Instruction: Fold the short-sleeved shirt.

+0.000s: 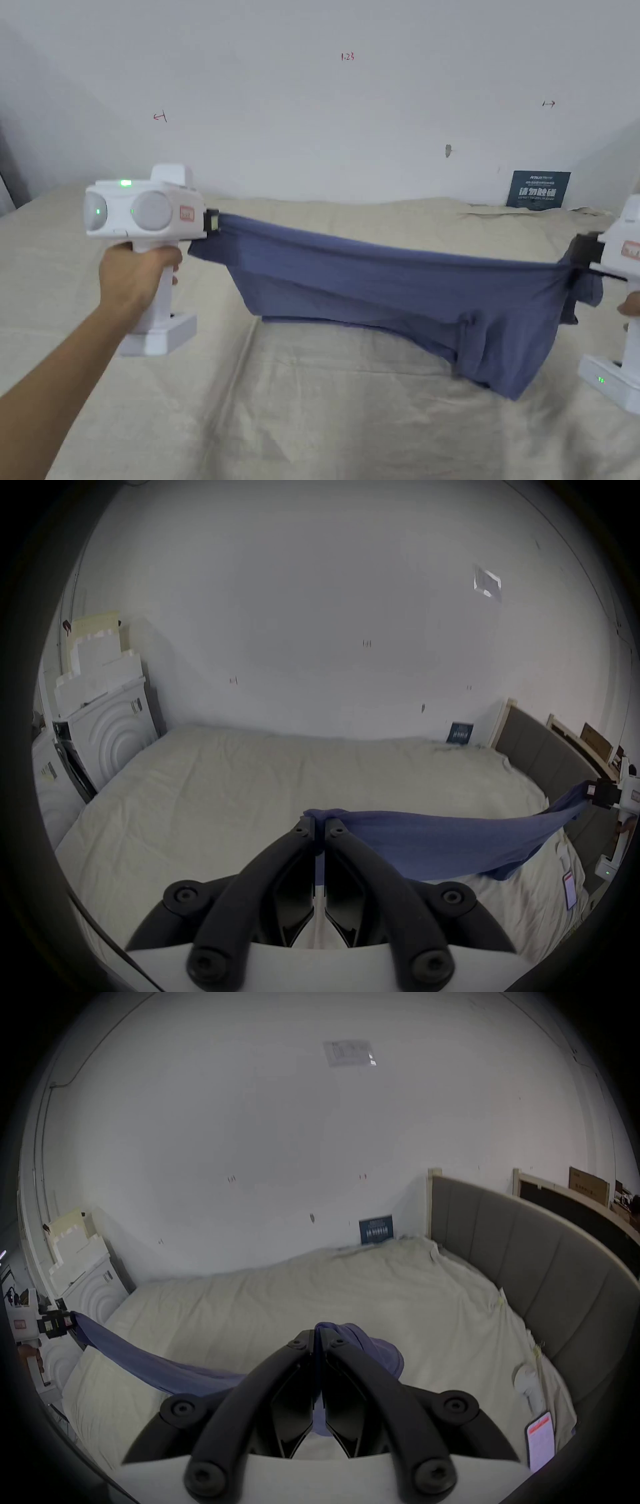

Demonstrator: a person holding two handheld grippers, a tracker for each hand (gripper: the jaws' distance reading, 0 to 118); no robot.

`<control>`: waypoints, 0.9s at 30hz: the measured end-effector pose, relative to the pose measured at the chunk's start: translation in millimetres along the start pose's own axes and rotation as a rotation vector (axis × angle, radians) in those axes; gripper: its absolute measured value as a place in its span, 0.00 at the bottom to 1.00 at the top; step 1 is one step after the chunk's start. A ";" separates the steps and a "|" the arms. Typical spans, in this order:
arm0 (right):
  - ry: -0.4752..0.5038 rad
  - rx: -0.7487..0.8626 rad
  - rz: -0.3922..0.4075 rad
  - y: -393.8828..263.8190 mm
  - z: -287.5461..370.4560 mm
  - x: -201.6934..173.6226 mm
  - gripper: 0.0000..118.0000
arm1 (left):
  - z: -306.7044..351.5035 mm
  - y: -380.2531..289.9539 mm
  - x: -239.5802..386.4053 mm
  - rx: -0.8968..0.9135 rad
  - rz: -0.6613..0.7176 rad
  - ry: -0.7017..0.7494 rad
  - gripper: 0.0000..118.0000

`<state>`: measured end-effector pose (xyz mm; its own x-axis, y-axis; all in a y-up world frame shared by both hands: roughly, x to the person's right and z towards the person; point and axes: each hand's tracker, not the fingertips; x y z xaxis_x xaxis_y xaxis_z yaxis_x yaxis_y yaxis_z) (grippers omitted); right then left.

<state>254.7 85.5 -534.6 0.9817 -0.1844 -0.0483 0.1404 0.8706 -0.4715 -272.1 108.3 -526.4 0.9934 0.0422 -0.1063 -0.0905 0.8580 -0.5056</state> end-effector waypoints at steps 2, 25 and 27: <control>0.002 -0.029 -0.011 -26.0 2.3 3.5 0.01 | -3.0 -28.6 -3.5 -0.037 0.012 -0.002 0.01; -0.019 -0.278 -0.167 -274.2 135.3 45.9 0.01 | 96.8 -324.9 -53.1 -0.387 0.098 0.015 0.01; -0.021 -0.284 -0.174 -285.4 147.4 46.2 0.01 | 109.1 -335.9 -54.6 -0.403 0.091 0.016 0.01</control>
<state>279.0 -104.4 -272.5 0.9488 -0.3079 0.0711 0.2679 0.6645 -0.6976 -288.3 -126.3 -257.4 0.9793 0.0980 -0.1772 -0.2008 0.5819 -0.7881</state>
